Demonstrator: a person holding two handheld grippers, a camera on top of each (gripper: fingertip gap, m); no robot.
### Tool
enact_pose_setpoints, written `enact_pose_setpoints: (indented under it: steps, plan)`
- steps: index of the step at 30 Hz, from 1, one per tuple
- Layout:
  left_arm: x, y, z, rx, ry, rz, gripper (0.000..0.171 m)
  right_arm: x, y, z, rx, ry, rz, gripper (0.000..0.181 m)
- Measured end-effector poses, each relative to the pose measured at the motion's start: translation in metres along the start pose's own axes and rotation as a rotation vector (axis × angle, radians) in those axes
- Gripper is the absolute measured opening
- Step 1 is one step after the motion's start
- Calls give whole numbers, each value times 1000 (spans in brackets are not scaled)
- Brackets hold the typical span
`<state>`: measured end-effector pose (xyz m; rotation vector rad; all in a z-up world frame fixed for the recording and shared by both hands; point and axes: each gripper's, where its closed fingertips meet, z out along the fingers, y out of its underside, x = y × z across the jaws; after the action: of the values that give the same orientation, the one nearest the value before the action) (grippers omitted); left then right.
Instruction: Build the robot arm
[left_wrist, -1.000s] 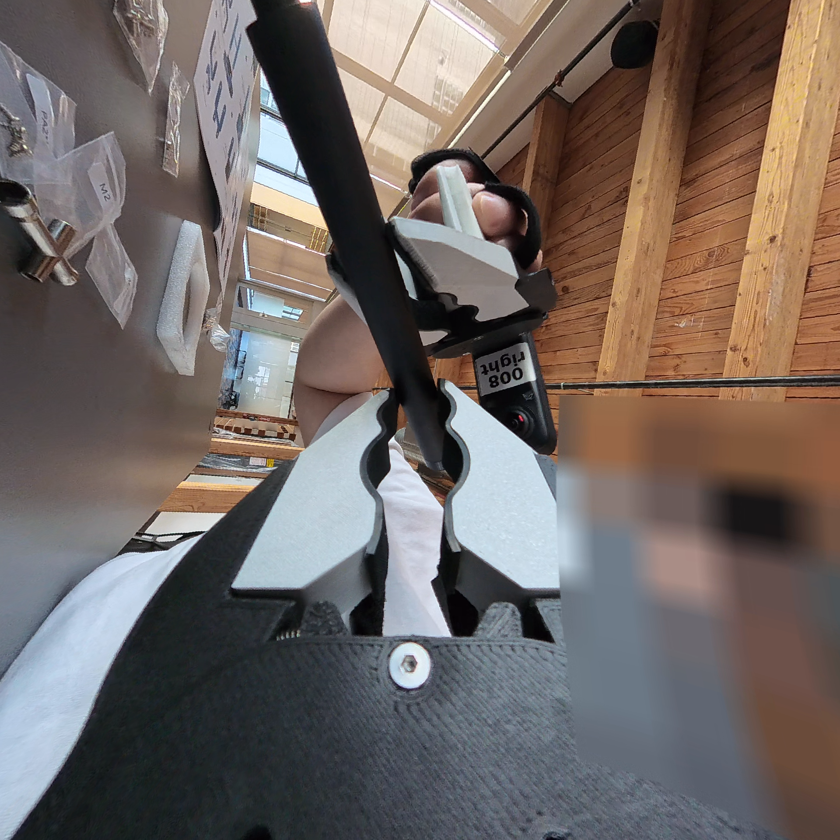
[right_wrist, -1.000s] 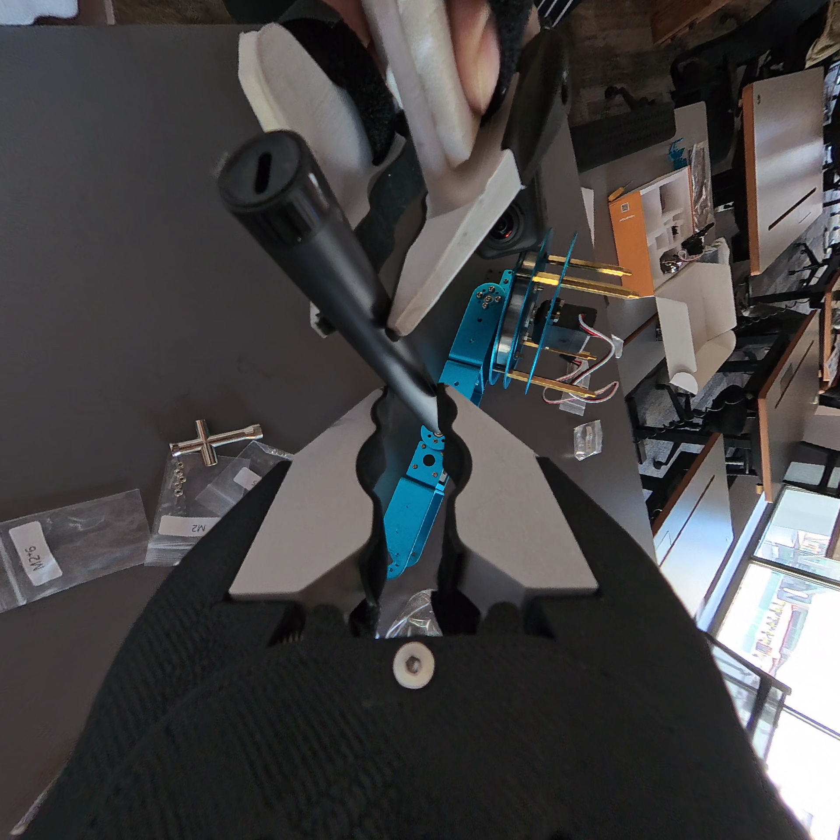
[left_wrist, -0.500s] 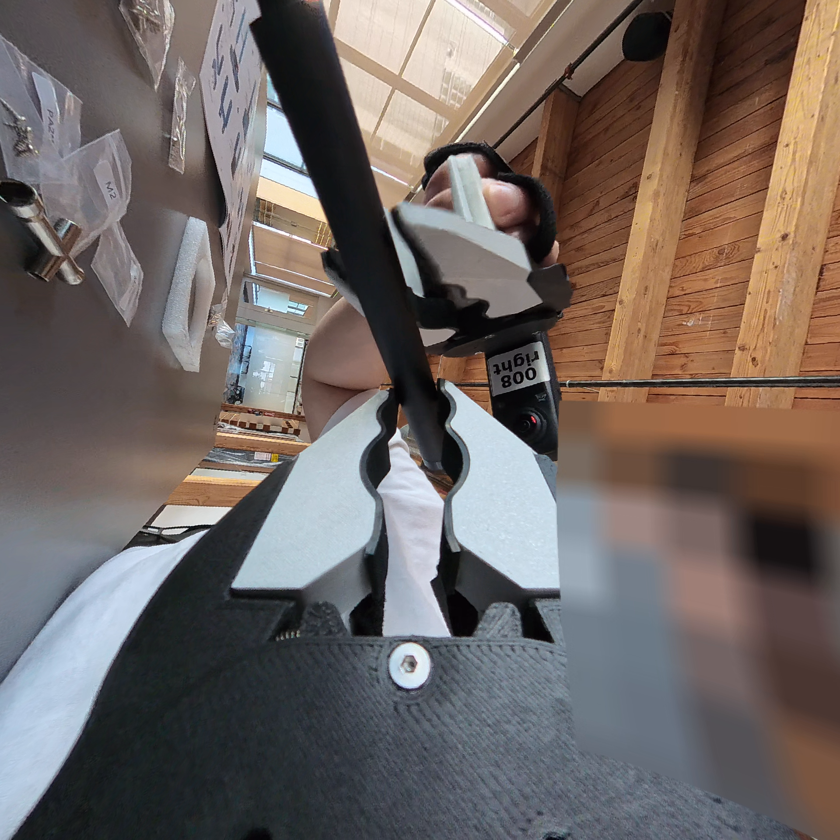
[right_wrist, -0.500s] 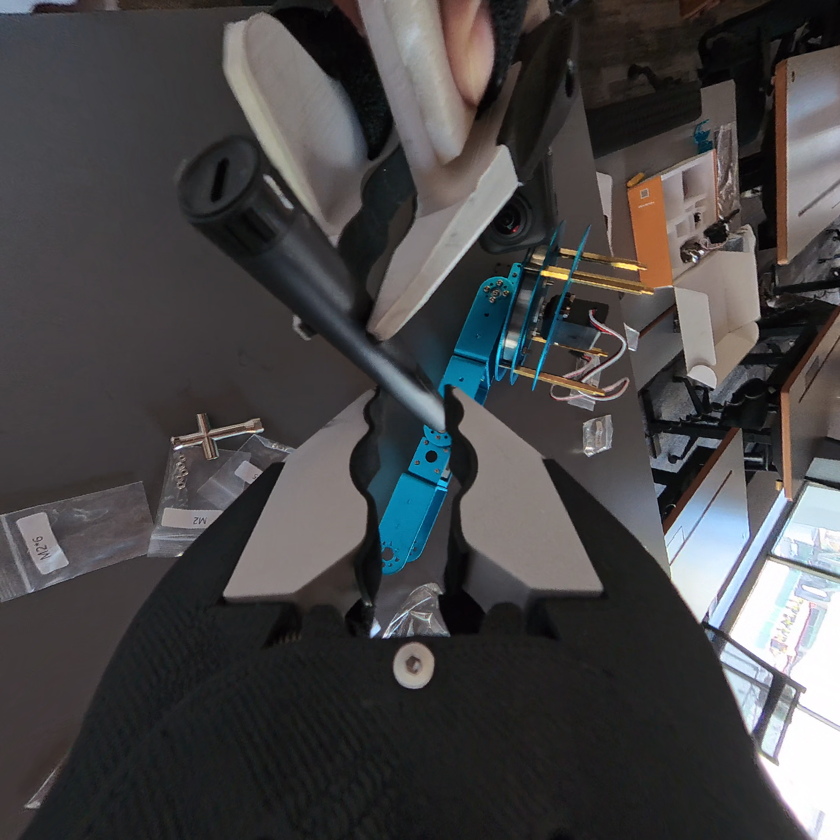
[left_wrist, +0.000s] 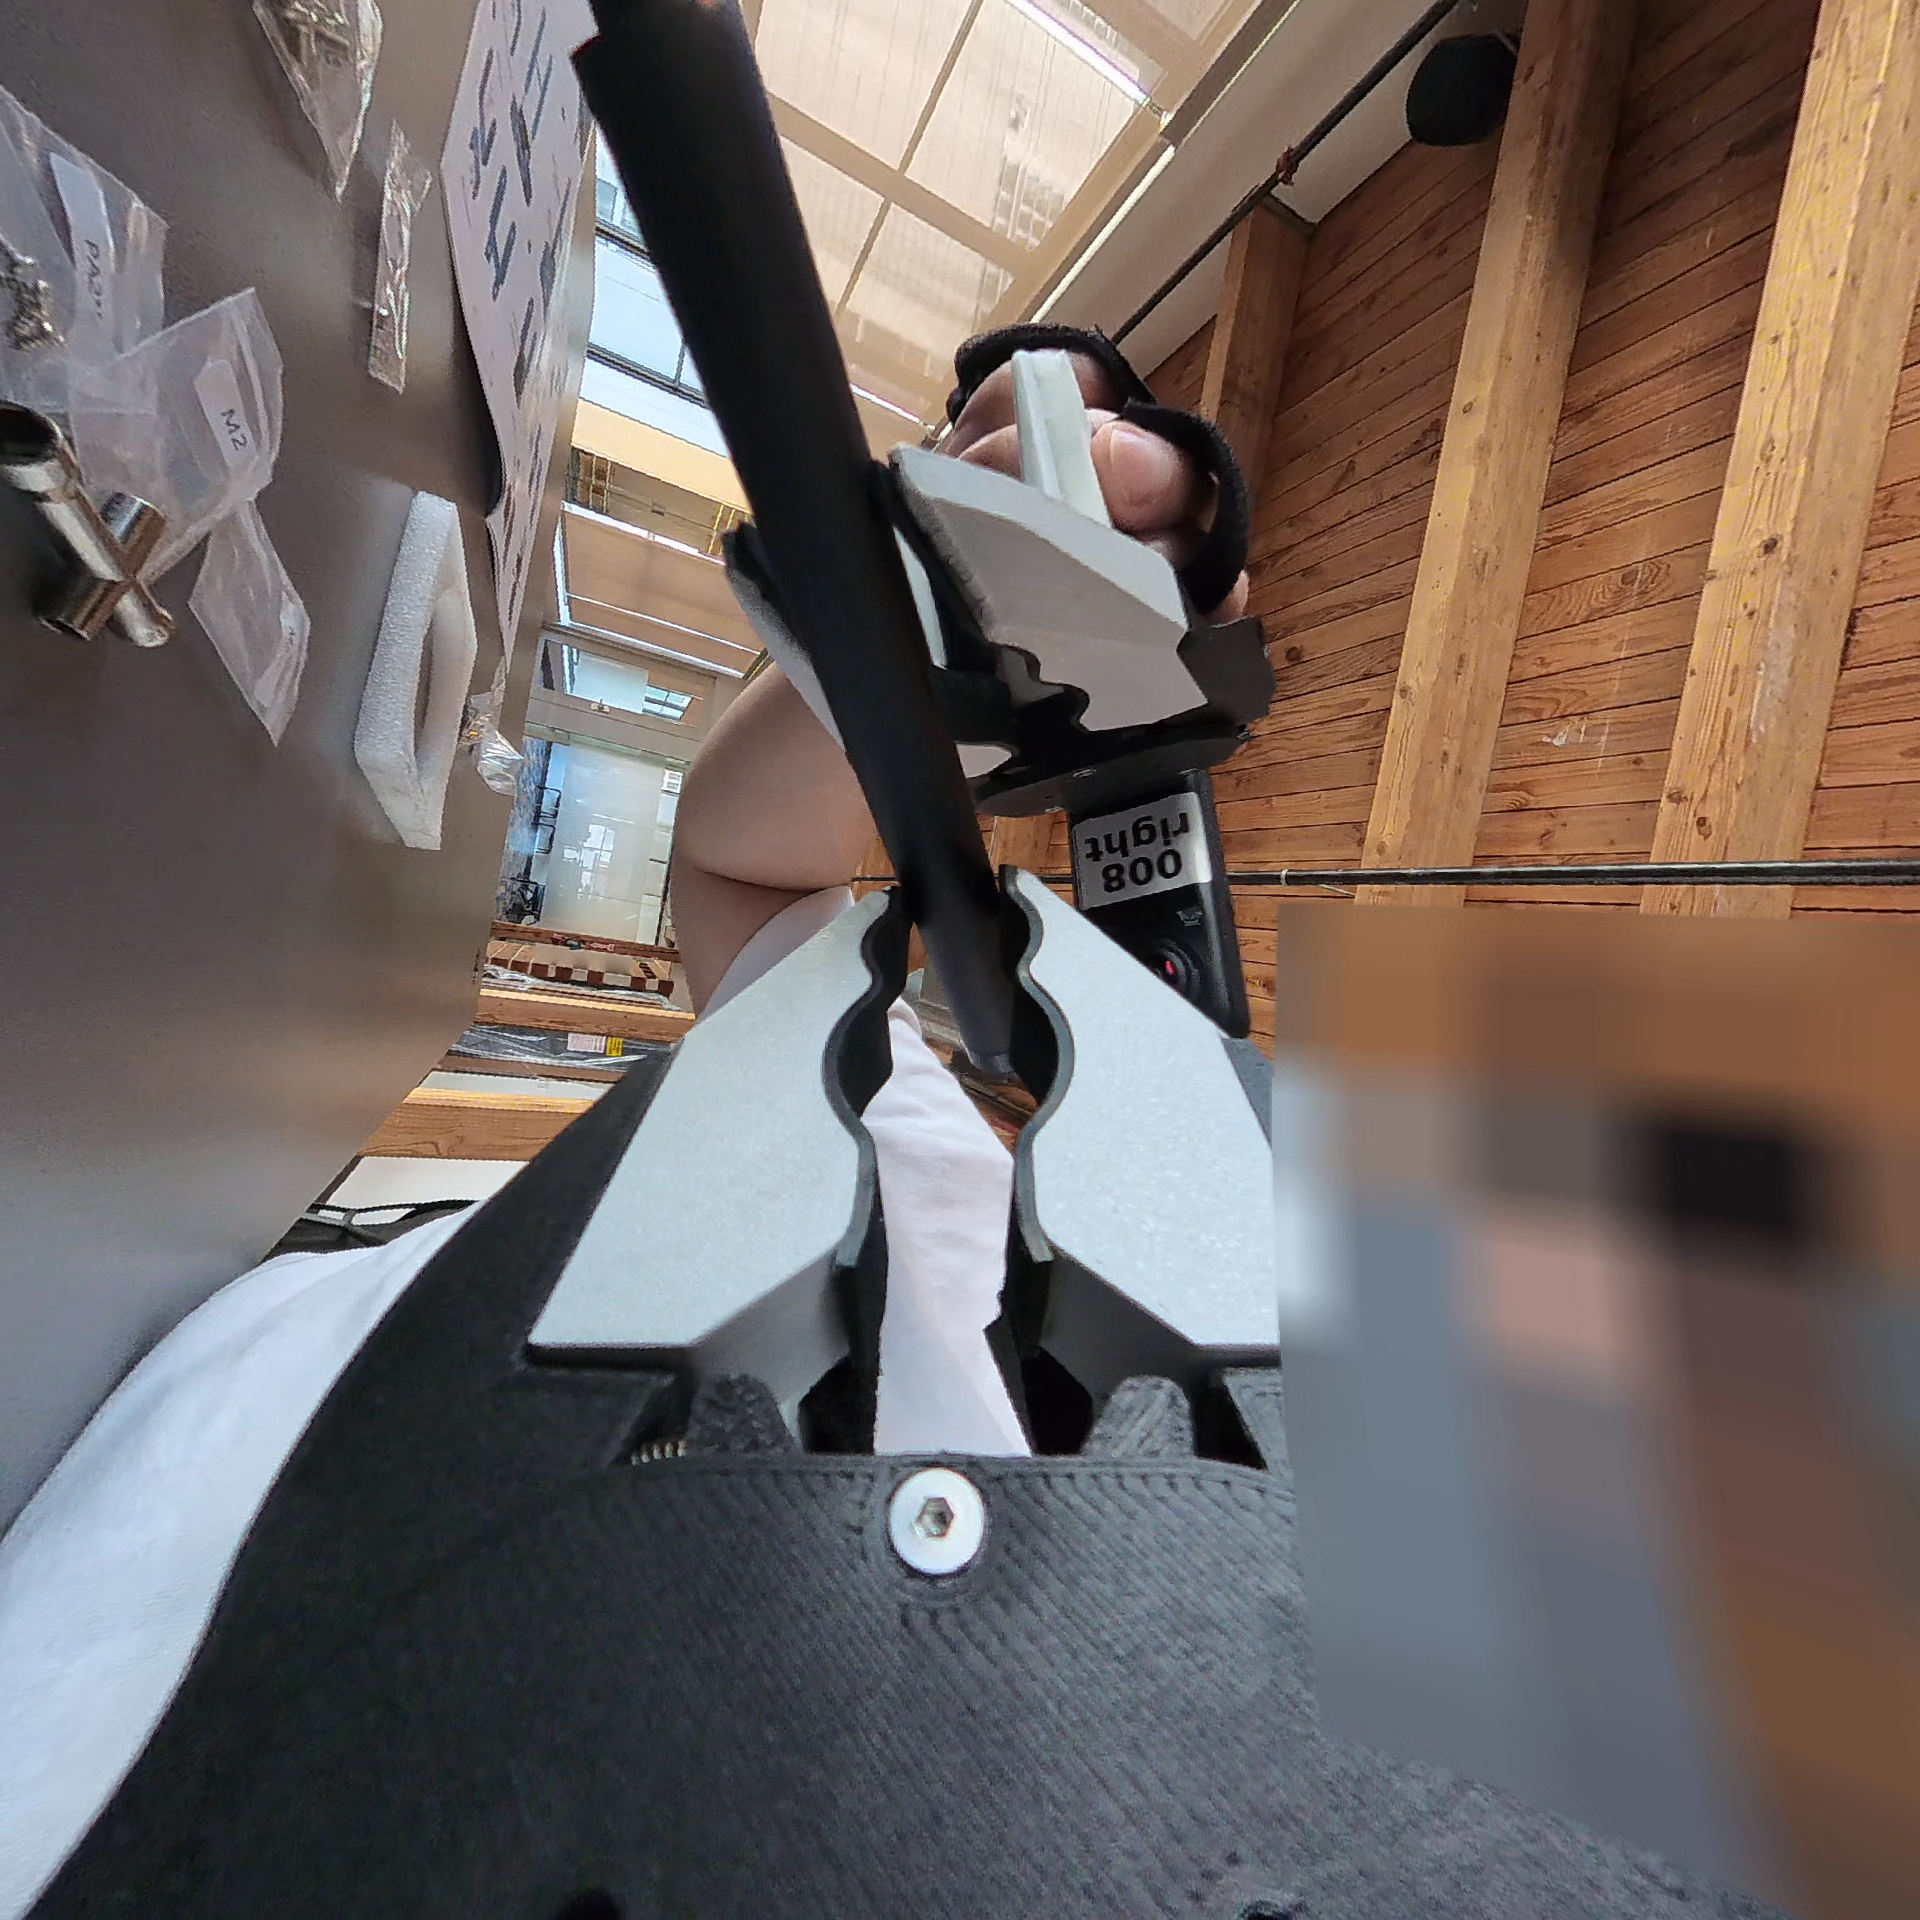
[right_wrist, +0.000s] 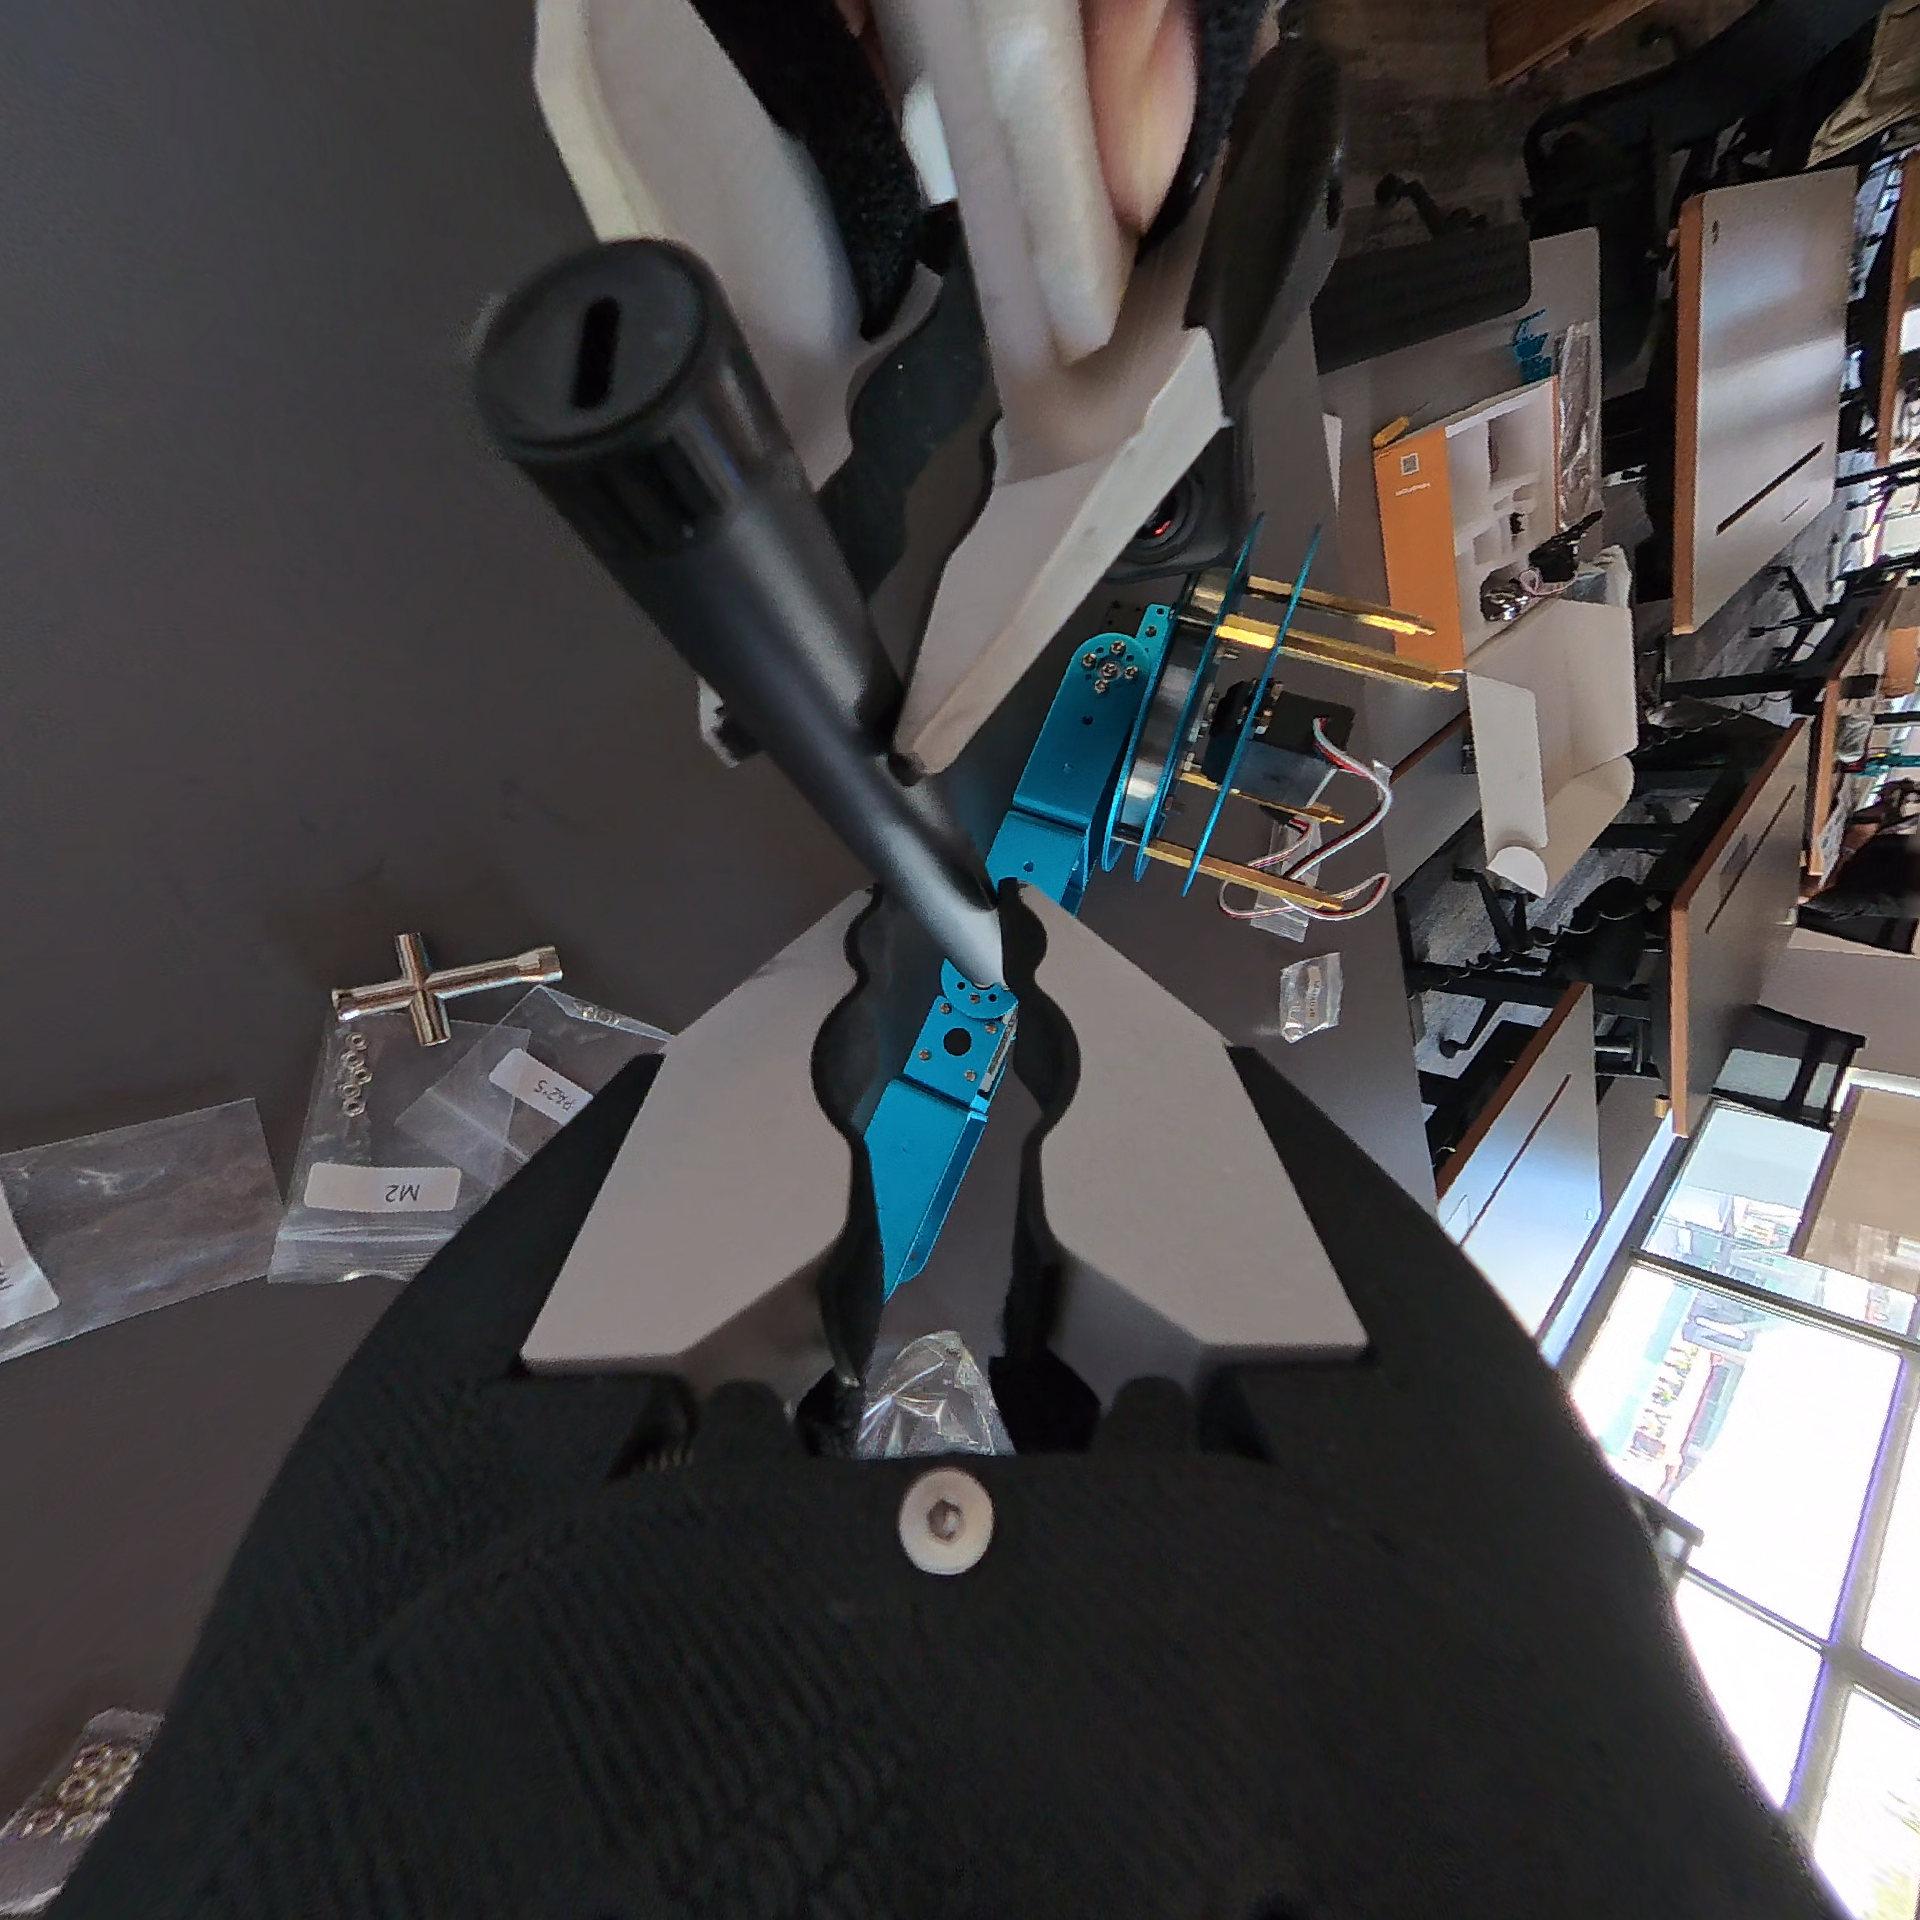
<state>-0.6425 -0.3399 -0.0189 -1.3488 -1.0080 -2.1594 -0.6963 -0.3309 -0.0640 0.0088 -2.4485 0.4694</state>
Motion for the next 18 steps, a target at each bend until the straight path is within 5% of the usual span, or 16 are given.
enact_pose_setpoints:
  steps: [18]
  plan:
    - [5, -1, 0, -14, -2, 18, 17, -1, -4, -3, 11, 25, -47, 16]
